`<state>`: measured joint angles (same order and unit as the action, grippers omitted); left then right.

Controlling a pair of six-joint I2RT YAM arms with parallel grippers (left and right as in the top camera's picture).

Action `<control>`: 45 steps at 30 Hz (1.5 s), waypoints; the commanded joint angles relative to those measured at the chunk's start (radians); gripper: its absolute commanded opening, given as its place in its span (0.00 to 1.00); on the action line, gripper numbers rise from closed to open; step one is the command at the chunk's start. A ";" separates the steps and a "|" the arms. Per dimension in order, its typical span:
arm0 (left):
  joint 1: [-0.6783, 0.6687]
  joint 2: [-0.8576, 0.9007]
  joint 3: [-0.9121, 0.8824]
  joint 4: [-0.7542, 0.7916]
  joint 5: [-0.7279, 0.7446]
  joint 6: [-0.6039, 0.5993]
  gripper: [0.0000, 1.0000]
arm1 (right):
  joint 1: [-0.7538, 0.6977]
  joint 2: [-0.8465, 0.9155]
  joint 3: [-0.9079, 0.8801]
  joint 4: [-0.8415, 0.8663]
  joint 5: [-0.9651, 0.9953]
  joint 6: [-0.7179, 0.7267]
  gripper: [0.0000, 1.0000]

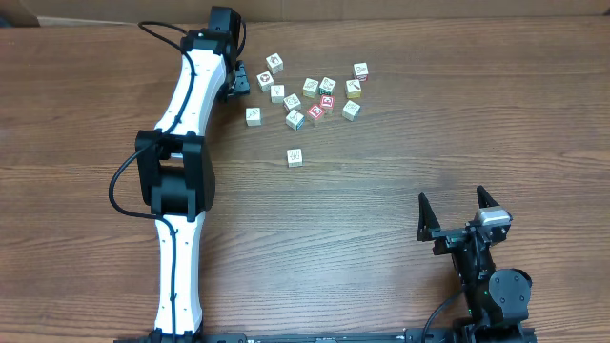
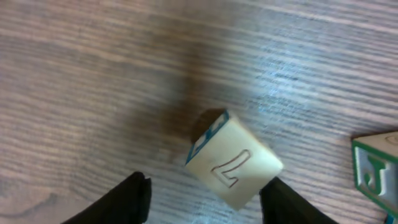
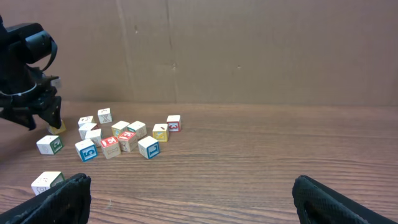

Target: Form a horizontal line

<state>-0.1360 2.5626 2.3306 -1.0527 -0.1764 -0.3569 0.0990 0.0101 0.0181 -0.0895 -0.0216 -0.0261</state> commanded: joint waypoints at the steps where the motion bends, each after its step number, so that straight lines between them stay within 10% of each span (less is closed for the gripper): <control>1: -0.009 0.018 0.001 0.014 -0.006 0.109 0.51 | 0.004 -0.006 -0.010 0.006 0.001 -0.005 1.00; 22: -0.016 0.018 0.001 0.006 0.126 0.155 0.34 | 0.004 -0.006 -0.010 0.006 0.001 -0.005 1.00; 30: -0.014 0.018 0.001 0.029 0.110 0.204 0.53 | 0.004 -0.006 -0.010 0.006 0.001 -0.005 1.00; 45: -0.014 0.018 -0.008 0.101 0.062 0.216 0.59 | 0.004 -0.006 -0.010 0.006 0.001 -0.005 1.00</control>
<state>-0.1444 2.5626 2.3306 -0.9592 -0.1013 -0.1719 0.0990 0.0101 0.0181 -0.0898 -0.0216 -0.0265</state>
